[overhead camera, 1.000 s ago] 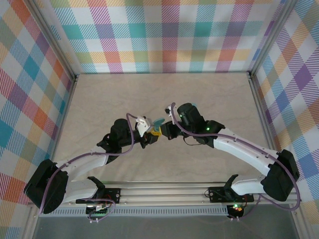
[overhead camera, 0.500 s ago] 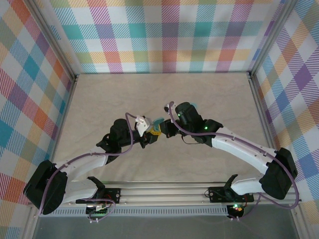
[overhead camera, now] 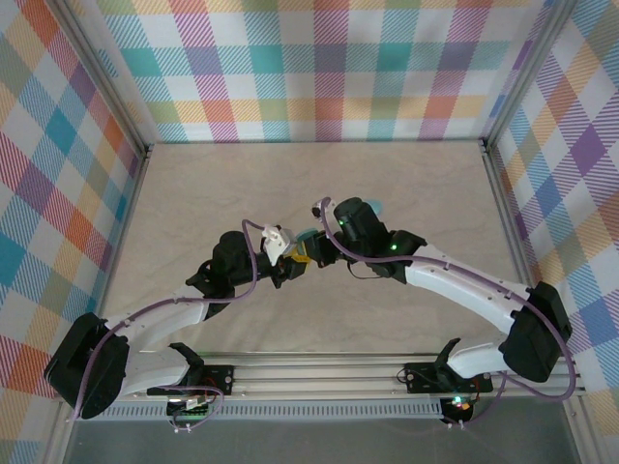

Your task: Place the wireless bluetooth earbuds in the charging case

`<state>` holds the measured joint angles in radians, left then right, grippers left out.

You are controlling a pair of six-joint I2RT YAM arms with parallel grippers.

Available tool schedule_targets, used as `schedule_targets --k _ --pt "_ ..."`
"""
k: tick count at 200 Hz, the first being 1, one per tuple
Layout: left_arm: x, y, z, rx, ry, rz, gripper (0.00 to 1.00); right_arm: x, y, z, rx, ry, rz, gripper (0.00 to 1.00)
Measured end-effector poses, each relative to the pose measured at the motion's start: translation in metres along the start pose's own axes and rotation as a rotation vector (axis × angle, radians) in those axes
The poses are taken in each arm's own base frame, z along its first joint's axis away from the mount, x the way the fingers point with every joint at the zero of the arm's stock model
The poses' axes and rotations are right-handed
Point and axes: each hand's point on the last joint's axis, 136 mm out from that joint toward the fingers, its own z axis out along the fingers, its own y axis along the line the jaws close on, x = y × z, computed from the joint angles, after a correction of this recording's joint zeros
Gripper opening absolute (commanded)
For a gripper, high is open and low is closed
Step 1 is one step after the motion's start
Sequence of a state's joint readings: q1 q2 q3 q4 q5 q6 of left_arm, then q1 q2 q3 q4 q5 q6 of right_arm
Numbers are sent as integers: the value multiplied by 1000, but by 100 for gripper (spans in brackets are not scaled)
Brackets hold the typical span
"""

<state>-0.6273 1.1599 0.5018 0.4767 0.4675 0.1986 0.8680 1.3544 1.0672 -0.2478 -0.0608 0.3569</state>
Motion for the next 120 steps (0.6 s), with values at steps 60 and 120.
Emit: schedule_targets --k 60,120 --pt "2 -1 -1 -1 4 -2 12 3 3 3 -5 11 -8 24" --pt "1 0 -2 -6 1 0 12 2 6 0 -14 3 -8 33"
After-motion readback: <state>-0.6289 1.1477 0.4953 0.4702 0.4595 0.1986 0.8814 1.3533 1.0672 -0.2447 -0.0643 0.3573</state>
